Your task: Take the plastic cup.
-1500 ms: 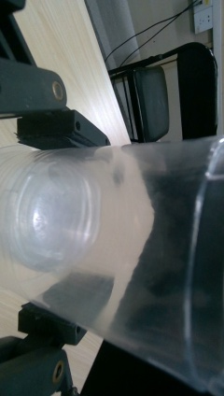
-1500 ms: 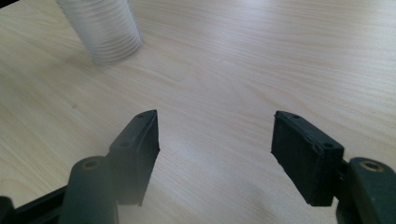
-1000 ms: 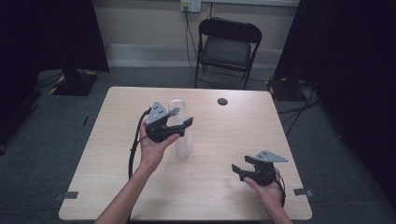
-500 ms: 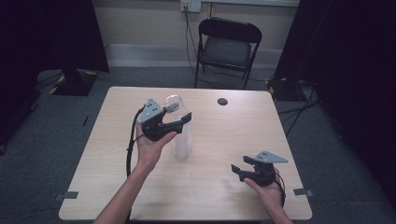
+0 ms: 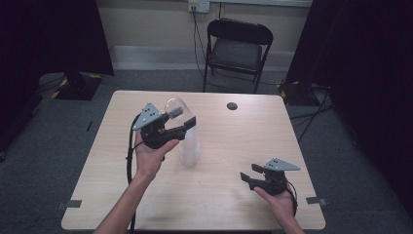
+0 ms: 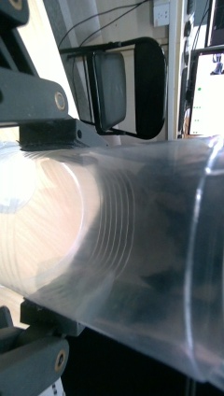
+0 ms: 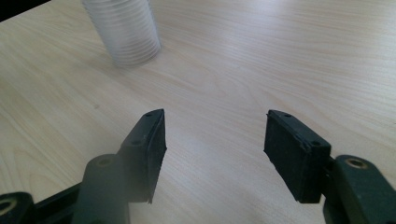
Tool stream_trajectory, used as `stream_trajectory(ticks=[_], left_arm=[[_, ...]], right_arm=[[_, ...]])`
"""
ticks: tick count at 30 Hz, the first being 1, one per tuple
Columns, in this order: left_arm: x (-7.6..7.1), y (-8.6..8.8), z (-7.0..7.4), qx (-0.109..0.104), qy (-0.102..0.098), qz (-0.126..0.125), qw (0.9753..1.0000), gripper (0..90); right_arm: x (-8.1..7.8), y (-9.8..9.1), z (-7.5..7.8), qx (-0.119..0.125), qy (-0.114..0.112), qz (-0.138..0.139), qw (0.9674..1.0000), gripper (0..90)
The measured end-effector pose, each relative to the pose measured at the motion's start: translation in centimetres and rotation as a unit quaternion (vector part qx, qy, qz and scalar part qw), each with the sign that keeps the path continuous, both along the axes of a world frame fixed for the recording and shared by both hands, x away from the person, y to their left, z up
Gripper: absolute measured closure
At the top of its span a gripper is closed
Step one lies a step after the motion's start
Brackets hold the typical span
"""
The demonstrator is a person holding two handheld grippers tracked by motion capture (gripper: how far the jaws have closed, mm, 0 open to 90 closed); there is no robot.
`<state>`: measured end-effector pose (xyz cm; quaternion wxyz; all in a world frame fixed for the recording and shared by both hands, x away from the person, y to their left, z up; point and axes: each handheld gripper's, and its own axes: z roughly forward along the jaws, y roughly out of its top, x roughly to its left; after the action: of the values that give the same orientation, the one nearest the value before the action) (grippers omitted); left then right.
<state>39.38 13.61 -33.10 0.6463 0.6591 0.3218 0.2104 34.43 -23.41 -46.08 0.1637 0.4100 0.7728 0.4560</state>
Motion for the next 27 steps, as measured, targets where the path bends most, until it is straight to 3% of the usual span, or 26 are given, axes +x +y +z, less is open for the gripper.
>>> stream_trajectory(ticks=[10,14,24,27], left_arm=[[-0.6,1.2,0.0,-0.027,0.039,-0.012,0.9988,37.2],[-0.4,1.4,-0.3,-0.049,0.071,-0.023,0.996,37.2],[-1.2,1.2,-0.8,-0.034,0.1,-0.023,0.9941,37.2],[-1.7,1.2,-1.3,-0.032,0.117,-0.027,0.9922,37.1]], right_arm=[[0.0,0.7,-0.1,-0.005,-0.002,0.001,1.0,39.6],[-0.1,1.3,0.0,-0.009,-0.016,-0.007,0.9998,42.6],[-0.8,1.9,0.5,-0.004,-0.043,0.0,0.999,44.8],[-0.9,2.3,0.6,-0.005,-0.048,0.01,0.9988,45.5]])
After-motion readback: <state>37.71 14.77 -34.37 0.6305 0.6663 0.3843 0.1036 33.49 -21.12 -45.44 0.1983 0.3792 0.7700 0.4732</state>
